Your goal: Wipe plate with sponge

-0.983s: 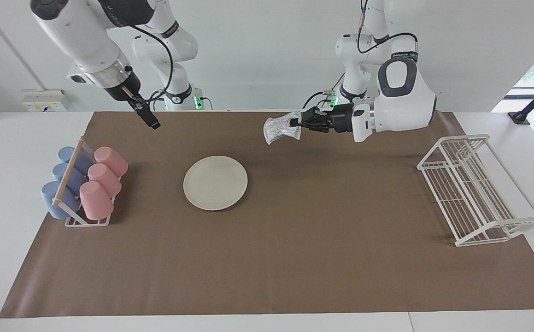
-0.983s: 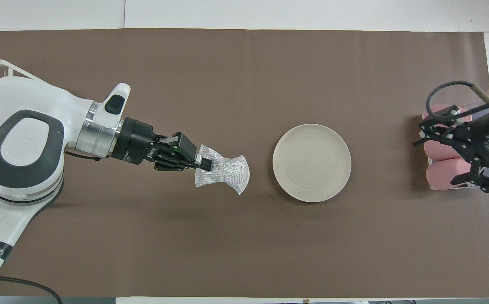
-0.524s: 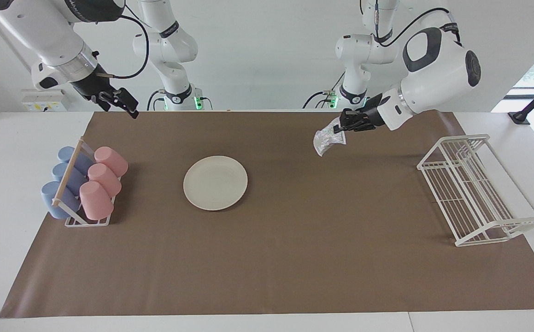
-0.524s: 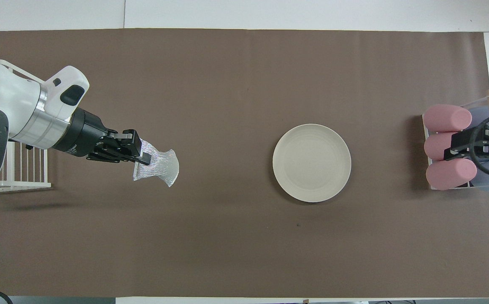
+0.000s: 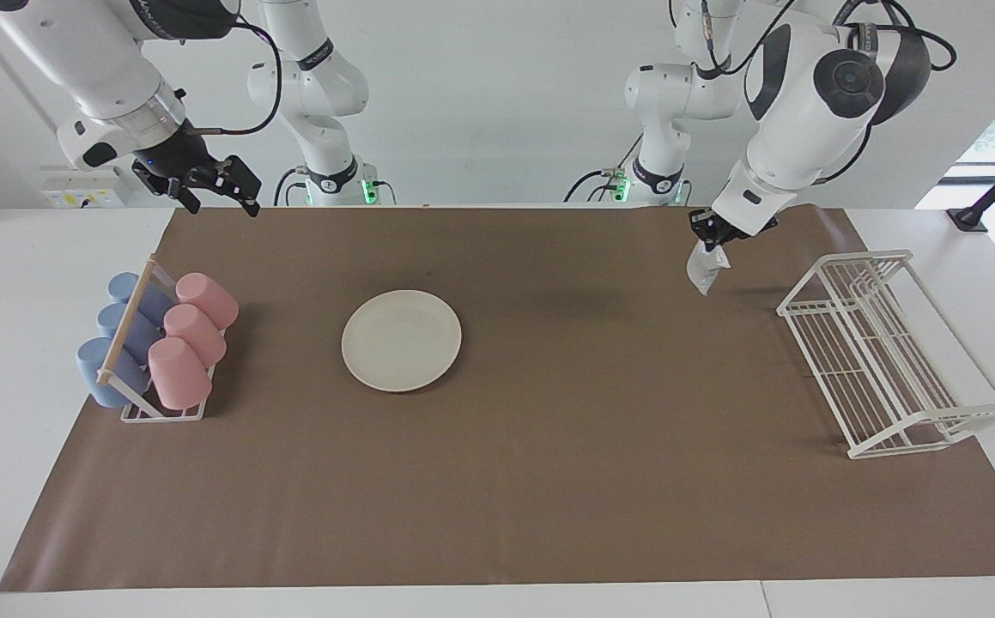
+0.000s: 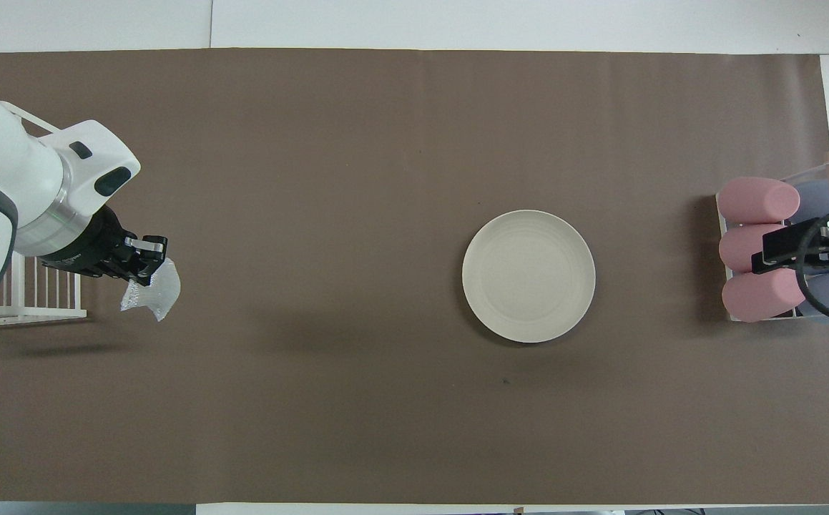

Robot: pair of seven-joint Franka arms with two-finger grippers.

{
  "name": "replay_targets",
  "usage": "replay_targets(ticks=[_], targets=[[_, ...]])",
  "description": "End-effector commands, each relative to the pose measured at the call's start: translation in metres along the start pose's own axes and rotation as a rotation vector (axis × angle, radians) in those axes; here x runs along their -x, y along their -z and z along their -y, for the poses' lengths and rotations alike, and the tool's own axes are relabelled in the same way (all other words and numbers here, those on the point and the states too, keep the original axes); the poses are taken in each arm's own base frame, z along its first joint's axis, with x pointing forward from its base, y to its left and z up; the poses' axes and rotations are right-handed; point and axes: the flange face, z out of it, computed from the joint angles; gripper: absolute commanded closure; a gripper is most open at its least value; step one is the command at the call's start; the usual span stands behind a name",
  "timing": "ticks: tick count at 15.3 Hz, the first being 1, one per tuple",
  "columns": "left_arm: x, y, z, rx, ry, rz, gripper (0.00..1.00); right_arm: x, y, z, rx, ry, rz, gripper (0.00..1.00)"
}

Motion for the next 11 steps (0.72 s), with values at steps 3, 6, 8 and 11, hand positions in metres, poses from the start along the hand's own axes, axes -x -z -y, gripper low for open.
replay_targets(ticks=[3,6,8,11], targets=[[0.003,0.024,0.012,-0.359,0.076,-0.056,1.00,0.006,0.008,0.002,0.014,0.067,-0.030,0.00],[-0.019,0.013,0.021,-0.582,0.110,-0.085,1.00,-0.005,0.007,0.011,0.012,0.099,-0.084,0.00],[-0.041,0.003,0.029,-0.748,0.112,-0.117,1.00,-0.015,0.011,0.028,0.017,0.155,-0.135,0.00],[-0.070,-0.027,0.039,-0.874,0.074,-0.132,1.00,-0.019,0.010,0.024,0.039,0.183,-0.141,0.00]])
